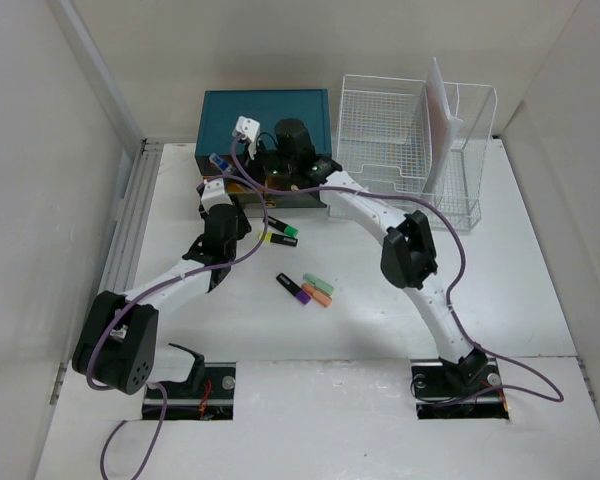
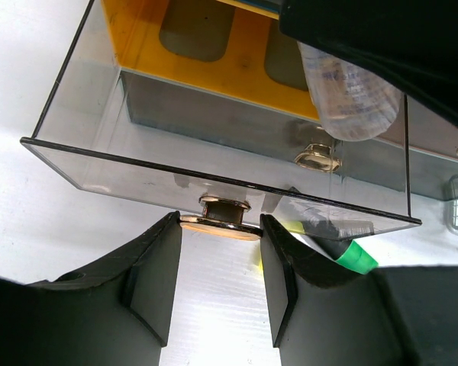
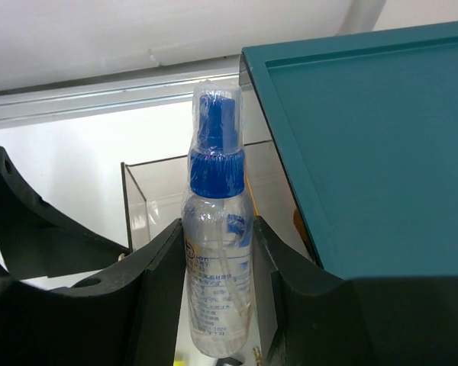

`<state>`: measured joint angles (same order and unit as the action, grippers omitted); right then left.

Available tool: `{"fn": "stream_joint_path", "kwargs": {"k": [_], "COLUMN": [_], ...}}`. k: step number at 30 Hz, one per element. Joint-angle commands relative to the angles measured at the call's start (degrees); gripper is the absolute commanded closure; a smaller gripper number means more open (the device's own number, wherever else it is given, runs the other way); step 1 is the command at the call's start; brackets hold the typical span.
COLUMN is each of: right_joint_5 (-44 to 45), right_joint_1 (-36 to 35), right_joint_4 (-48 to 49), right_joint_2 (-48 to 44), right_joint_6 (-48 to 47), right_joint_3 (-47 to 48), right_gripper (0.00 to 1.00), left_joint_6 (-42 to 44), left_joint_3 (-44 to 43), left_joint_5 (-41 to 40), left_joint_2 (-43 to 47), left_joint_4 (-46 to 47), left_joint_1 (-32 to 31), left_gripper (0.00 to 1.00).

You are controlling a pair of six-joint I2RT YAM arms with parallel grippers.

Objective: Organize the desk

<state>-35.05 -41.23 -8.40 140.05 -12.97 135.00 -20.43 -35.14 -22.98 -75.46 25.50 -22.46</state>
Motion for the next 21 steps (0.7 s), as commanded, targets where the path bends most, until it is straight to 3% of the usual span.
{"fn": "stream_joint_path", "kwargs": {"k": [1,12,21], "right_joint_5": [1.5,3.1,4.9], "right_joint_1": [-0.3,-1.3,-1.3], "right_joint_4": [-2.0,-2.0,-2.0], "right_joint_2": [-1.7,-9.4,-16.3], "right_joint_6": [-1.5,-5.6,-6.6], "right_joint_3": [-3.9,-13.8,-19.2], "right_gripper": [0.62,0.49,0.47], "left_joint_6": [-2.4,-2.4,-1.9], "left_joint_3": [0.4,-1.2,-2.2], "left_joint_5": [3.6,3.6,3.0], "left_joint_2": [0.6,0.6,-1.2], "left_joint_4": [0.3,-0.3,-0.3], "left_joint_1": [-1.1,-1.1,-1.1], "left_gripper": [0.92,0.92,0.92]}}
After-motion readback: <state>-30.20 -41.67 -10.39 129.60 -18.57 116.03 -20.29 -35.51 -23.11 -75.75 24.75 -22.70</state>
